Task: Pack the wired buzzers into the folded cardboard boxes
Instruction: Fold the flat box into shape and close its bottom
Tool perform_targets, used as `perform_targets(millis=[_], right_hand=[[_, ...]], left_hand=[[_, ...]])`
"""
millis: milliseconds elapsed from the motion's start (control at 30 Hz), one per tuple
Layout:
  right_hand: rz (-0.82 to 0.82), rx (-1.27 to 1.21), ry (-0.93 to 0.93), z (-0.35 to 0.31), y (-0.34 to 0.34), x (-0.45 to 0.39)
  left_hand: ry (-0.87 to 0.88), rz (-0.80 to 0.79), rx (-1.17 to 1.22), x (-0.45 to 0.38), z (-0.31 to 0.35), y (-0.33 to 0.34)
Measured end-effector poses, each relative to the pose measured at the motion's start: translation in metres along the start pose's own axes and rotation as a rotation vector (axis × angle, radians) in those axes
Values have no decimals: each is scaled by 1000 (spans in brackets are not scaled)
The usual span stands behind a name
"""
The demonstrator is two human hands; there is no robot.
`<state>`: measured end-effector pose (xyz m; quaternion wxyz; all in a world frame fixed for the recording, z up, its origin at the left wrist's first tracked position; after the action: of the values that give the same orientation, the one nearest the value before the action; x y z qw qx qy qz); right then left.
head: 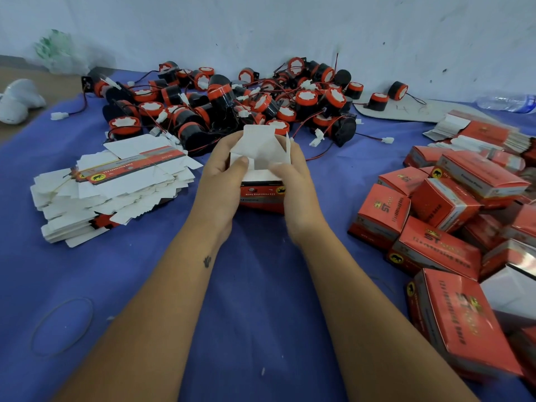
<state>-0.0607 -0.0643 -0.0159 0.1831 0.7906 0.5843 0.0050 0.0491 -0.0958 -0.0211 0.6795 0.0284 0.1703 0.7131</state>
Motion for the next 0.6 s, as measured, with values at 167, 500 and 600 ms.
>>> perform_targets(millis=[167, 500, 600], right_hand=[[9, -242, 212, 6, 2, -2], [76, -117, 138, 4, -4, -6], [83, -140, 154, 6, -5, -3]], left_hand=[[-3, 31, 6, -1, 1, -4], [0, 51, 27, 3, 4, -3], [-49, 56, 51, 5, 2, -2]])
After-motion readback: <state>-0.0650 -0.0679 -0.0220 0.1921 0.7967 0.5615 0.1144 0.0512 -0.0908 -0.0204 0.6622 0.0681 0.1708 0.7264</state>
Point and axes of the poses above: each hand's wrist, its own x-axis away from the middle knuckle, its own y-axis out of the palm, z = x × y, the point moved 5 cm from there along -x, towards the middle knuckle, and after that the axes turned 10 degrees about z, right-handed, at the moved point
